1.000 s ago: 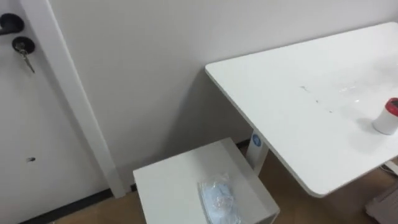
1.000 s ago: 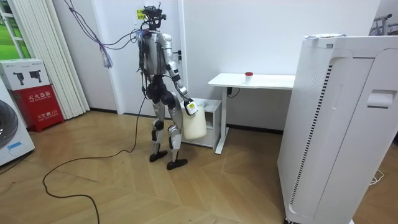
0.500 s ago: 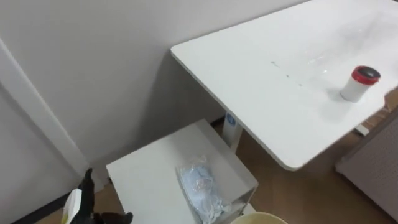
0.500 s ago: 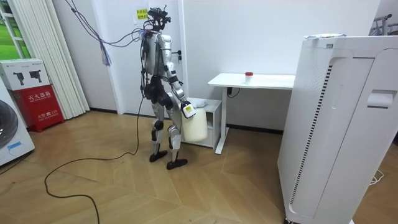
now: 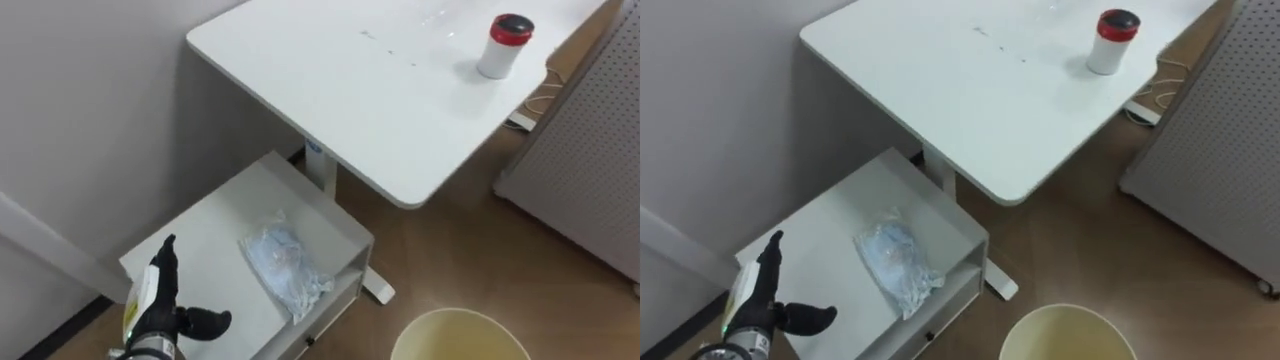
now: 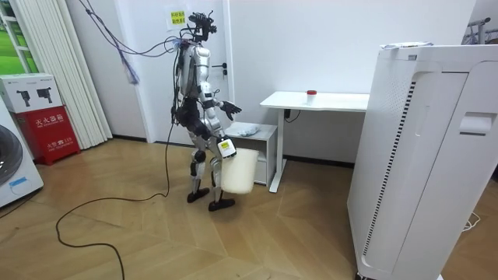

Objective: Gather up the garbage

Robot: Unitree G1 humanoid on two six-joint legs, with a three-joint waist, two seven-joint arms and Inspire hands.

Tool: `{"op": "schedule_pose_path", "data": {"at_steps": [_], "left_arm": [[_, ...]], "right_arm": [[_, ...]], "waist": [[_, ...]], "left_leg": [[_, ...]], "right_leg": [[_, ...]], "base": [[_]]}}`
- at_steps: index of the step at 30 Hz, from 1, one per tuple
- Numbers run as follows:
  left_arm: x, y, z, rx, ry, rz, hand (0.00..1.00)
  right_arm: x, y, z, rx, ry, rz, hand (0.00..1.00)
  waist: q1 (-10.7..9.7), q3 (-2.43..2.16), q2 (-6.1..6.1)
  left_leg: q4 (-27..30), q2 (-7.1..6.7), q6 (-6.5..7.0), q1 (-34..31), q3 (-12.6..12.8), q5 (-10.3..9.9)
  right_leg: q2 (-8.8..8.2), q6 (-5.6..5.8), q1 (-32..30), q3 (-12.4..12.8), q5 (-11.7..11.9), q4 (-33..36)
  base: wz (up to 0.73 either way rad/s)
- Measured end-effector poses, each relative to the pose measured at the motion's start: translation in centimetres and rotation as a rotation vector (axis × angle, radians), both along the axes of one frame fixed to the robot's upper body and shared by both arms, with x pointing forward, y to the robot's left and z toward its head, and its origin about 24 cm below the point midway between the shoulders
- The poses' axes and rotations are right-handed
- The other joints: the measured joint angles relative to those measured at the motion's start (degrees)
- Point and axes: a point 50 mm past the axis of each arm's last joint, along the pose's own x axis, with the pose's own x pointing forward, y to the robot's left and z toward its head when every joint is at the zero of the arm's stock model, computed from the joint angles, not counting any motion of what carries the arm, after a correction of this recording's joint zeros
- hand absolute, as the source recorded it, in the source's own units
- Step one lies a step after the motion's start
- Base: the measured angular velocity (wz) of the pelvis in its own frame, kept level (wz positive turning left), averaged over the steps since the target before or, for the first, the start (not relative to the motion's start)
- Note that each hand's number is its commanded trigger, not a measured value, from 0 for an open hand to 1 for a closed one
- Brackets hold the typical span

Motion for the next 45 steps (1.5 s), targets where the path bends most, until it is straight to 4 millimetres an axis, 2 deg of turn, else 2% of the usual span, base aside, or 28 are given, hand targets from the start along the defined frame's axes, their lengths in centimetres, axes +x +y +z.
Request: {"op": "schedule_pose_path", "data": {"at_steps": [2,6,12,19,23,25,30,33,39,45], "left_arm": [[0.6,0.0,0.4,0.01,-0.014,-0.005,0.0],[1.7,-0.2,1.6,0.017,-0.08,0.001,0.0],[2.0,-0.1,1.8,0.031,-0.093,0.019,0.0],[2.4,-0.6,1.6,0.062,-0.063,-0.015,0.0],[2.8,-0.8,1.7,0.068,-0.052,-0.02,0.0],[2.7,-0.8,1.6,0.072,-0.045,-0.024,0.0],[2.6,-0.5,1.2,0.055,-0.021,0.004,0.0],[2.6,-0.4,1.2,0.066,-0.01,0.002,0.0],[2.3,-0.5,0.6,0.104,0.027,-0.025,0.0],[2.6,-0.1,0.9,0.137,0.029,-0.012,0.0]], "right_arm": [[0.0,0.0,0.0,-0.009,0.001,-0.007,1.0],[0.2,0.0,0.1,-0.039,-0.001,-0.002,1.0],[0.1,0.0,0.0,-0.075,0.019,0.01,1.0],[-0.2,0.7,-0.4,-0.097,0.074,0.082,1.0],[-0.7,0.9,-0.7,-0.122,0.123,0.138,1.0],[-1.2,1.4,-1.1,-0.133,0.179,0.216,1.0],[-1.8,3.3,-1.9,-0.118,0.252,0.368,1.0],[-1.7,4.1,-2.0,-0.084,0.25,0.41,1.0],[-1.6,4.8,-2.1,-0.037,0.246,0.449,1.0],[-1.2,4.9,-2.0,-0.032,0.224,0.451,1.0]], "waist": [[-0.7,0.3,0.13],[-1.5,0.56,0.12],[-2.3,0.73,-0.07],[-5.2,1.18,-0.93],[-6.1,1.24,-1.06],[-6.3,1.23,-1.07],[-6.3,1.25,-1.13],[-6.3,1.23,-1.16],[-7.4,1.14,-1.33],[-8.1,1.13,-1.36]], "left_leg": [[1.3,0.5,-0.05,-1.5,0.3,-0.3],[5.3,1.78,-0.4,-5.3,0.3,-1.4],[9.8,3.89,-1.34,-9.1,0.5,-2.8],[12.8,4.47,-2.23,-13.5,0.0,-3.4],[14.7,4.65,-2.61,-15.5,-0.3,-3.9],[16.5,5.46,-2.92,-16.4,-0.6,-4.8],[20.3,6.32,-2.91,-18.8,-0.6,-6.4],[23.0,6.28,-2.65,-21.5,-0.6,-7.2],[27.7,6.29,-2.39,-25.1,-1.0,-8.8],[30.1,6.64,-2.13,-26.8,-1.1,-9.3]], "right_leg": [[0.17,-0.31,-1.3,-0.1,0.2,0.5],[0.57,-1.13,-4.7,0.0,-0.3,3.3],[1.6,-2.48,-8.2,0.3,-1.2,5.7],[1.71,-3.75,-13.2,0.3,-2.4,9.6],[1.88,-4.29,-15.2,0.3,-2.9,11.3],[2.4,-4.61,-15.9,0.1,-3.4,12.5],[2.04,-4.96,-18.5,0.2,-5.3,16.8],[1.43,-5.15,-21.6,0.4,-6.1,19.9],[0.49,-5.13,-25.3,0.5,-7.6,24.7],[0.47,-5.1,-26.9,0.7,-7.7,26.4]], "base": [[-0.07],[-0.06],[-0.07],[-0.01],[-0.01],[-0.05],[0.0],[0.05],[0.06],[-0.01]]}}
